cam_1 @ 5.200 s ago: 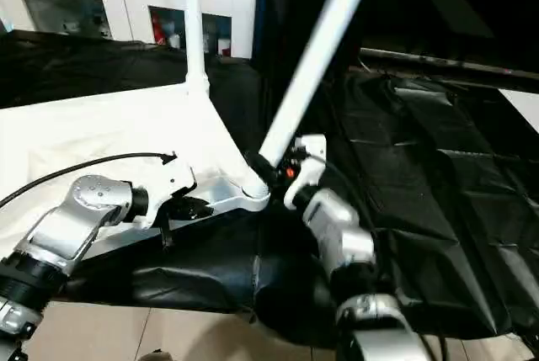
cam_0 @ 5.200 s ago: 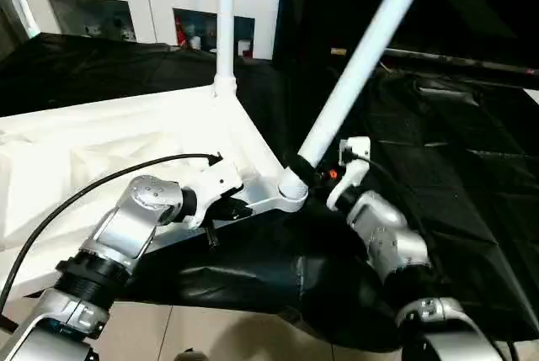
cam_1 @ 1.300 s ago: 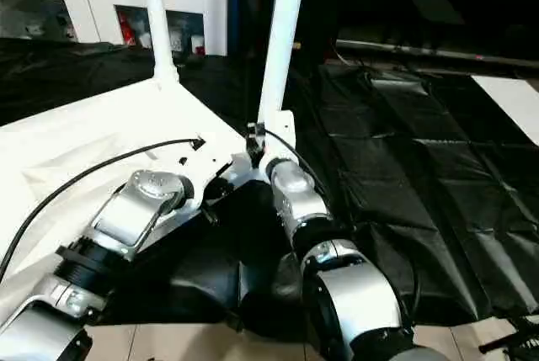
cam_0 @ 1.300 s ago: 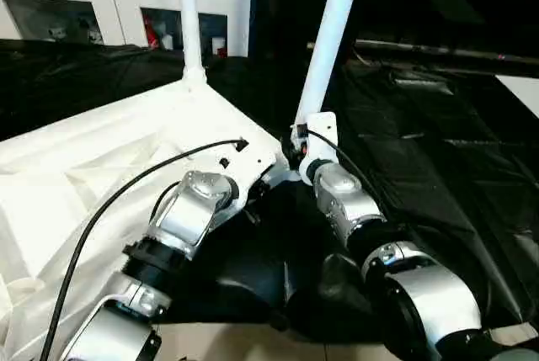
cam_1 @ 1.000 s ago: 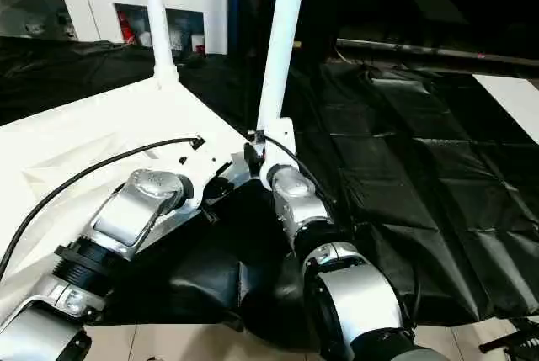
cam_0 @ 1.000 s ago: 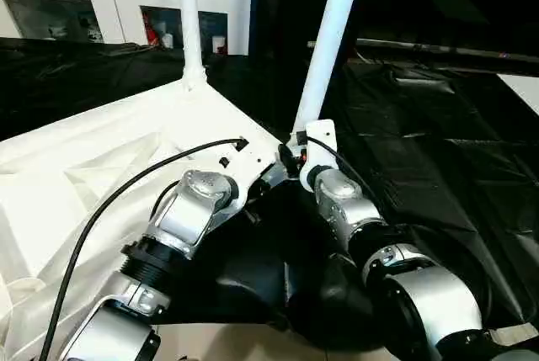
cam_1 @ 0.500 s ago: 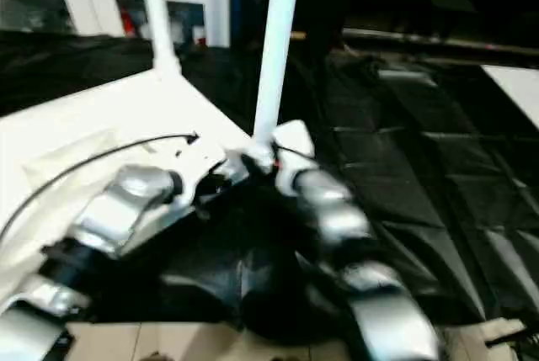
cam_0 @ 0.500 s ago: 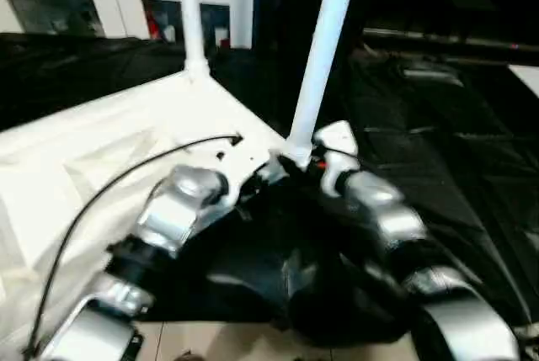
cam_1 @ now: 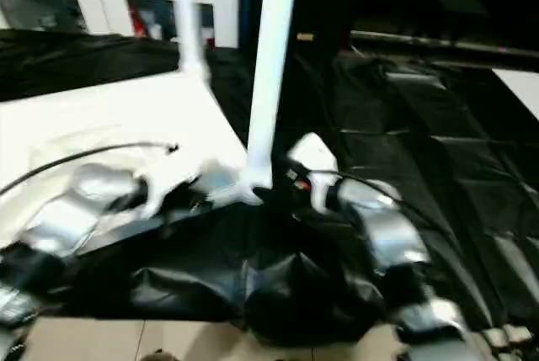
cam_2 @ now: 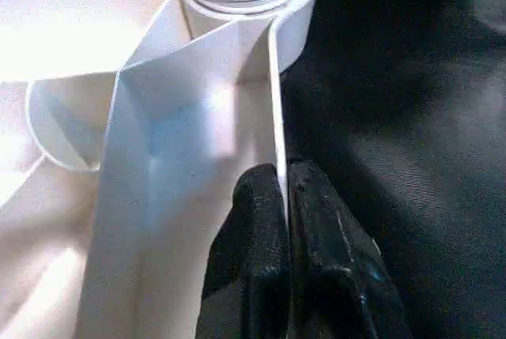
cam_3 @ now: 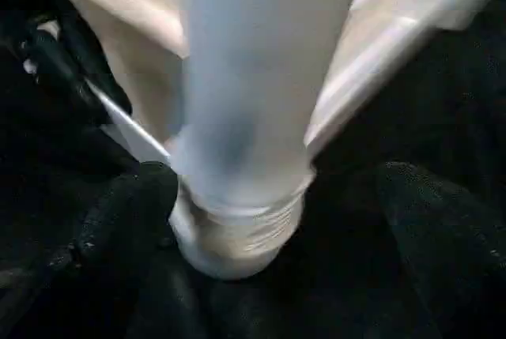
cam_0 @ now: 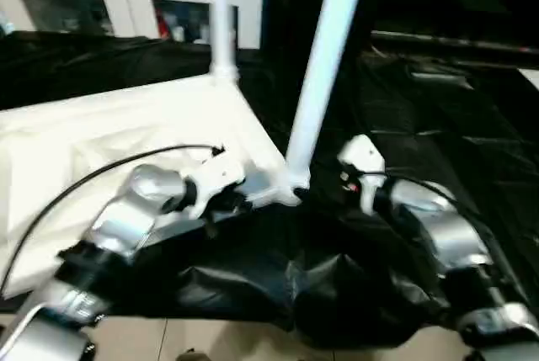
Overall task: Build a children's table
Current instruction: Insert table leg to table base, then rotate leg to tighten
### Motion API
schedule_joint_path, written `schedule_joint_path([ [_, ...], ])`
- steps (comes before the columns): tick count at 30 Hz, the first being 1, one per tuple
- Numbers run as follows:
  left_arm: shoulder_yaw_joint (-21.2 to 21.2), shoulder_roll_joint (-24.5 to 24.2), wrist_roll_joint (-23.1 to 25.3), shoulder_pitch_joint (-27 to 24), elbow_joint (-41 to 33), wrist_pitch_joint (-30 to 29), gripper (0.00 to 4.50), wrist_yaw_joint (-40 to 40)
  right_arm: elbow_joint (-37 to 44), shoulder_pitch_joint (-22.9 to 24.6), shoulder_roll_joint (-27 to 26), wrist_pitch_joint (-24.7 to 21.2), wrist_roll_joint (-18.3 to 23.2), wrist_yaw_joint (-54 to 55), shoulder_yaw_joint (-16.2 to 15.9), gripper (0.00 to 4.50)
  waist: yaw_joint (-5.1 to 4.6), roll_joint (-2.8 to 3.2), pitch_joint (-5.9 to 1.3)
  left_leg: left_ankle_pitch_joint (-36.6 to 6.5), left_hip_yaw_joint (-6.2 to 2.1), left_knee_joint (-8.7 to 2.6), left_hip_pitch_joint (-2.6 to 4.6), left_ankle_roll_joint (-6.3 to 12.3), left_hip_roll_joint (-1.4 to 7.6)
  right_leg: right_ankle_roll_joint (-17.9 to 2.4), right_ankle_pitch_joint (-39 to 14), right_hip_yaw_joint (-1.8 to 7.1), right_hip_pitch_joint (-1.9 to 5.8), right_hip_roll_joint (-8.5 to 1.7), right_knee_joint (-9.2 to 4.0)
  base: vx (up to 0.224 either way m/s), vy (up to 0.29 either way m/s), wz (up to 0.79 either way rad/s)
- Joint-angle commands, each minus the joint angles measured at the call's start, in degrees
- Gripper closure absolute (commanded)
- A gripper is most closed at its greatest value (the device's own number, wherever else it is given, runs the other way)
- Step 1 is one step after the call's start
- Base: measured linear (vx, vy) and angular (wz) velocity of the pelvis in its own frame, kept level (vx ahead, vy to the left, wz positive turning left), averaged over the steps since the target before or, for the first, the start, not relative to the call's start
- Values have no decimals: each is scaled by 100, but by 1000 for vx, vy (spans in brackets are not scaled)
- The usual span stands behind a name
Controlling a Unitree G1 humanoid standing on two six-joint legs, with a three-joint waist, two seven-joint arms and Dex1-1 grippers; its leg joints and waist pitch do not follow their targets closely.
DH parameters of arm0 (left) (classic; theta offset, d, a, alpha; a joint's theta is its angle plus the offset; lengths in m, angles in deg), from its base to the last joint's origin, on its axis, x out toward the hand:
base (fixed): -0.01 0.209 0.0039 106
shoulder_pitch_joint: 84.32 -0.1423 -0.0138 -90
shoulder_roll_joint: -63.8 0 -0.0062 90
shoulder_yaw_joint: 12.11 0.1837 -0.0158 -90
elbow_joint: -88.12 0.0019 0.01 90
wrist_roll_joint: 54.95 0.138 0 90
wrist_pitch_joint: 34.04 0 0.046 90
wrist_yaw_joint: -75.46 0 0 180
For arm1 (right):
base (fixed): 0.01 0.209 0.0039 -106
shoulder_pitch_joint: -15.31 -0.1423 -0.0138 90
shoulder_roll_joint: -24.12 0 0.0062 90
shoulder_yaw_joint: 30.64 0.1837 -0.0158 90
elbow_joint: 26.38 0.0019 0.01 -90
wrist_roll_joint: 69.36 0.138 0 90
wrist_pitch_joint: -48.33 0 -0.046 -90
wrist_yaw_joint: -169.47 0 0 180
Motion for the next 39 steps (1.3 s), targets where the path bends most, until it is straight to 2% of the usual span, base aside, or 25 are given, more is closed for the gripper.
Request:
schedule_joint_path([
  [1,170,28,-169,54,-315,226,450,356,278,42,113,-167,64,-245,-88,3,-25,85,-372,-970,88,-308,44,255,61,-1000,-849,349,372,-342,-319,0,0,0],
  [6,210,-62,-258,3,-396,318,450,595,421,112,258,-267,84,-520,-240,3,0,78,-358,-1227,74,-314,35,125,60,-877,-1277,361,372,-361,-349,0,0,0],
  [13,213,-59,-300,10,-439,374,450,747,388,67,236,-320,3,-527,-338,3,2,63,-380,-1086,68,-293,-3,108,40,-804,-1226,364,395,-351,-323,0,0,0],
  [15,218,-45,-298,23,-425,385,450,758,330,14,199,-316,8,-529,-359,36,3,63,-383,-1060,71,-285,1,112,40,-818,-1191,366,389,-350,-315,0,0,0],
  [17,212,-32,-280,37,-395,397,450,762,285,-17,187,-307,12,-534,-382,40,1,62,-382,-1061,72,-280,-3,115,38,-839,-1162,368,391,-347,-308,0,0,0],
  [18,210,-27,-275,43,-382,400,450,762,268,-26,182,-302,10,-535,-385,62,-2,57,-379,-1084,70,-281,-6,114,36,-825,-1226,365,391,-345,-309,0,0,0],
  [22,196,-8,-245,56,-338,415,450,759,173,-67,141,-277,-4,-527,-403,82,5,59,-379,-1140,70,-276,-1,100,38,-763,-1428,370,384,-354,-326,0,0,0],
  [28,172,6,-212,23,-322,412,450,691,30,-70,95,-232,-30,-507,-462,133,-2,59,-387,-1073,73,-267,-6,110,36,-756,-1381,371,382,-348,-314,0,0,0],
  [30,149,28,-166,17,-286,372,450,571,-31,-51,34,-271,-9,-405,-410,157,-10,62,-386,-1068,73,-265,-13,104,33,-781,-1323,372,387,-343,-308,0,0,0],
  [34,22,257,-3,107,-12,240,450,-21,-342,-39,-315,-404,28,279,-122,171,-29,57,-379,-1136,71,-269,-9,50,27,-755,-1472,368,377,-347,-328,0,0,0],
  [37,-154,720,111,312,457,56,450,-835,-957,-147,-833,-555,-113,1642,226,174,-43,34,-383,-1194,66,-273,2,-28,24,-671,-1730,360,370,-352,-349,0,0,0],
  [38,-192,913,149,396,641,-7,450,-1119,-1211,-201,-1042,-579,-172,2208,350,175,-61,47,-377,-1204,71,-274,6,-89,17,-664,-1790,371,342,-354,-356,0,0,0],
  [39,-195,933,153,405,660,-13,450,-1149,-1238,-206,-1064,-580,-178,2268,362,175,-61,46,-374,-1213,63,-274,17,-134,9,-645,-1860,363,344,-354,-362,0,0,0],
])
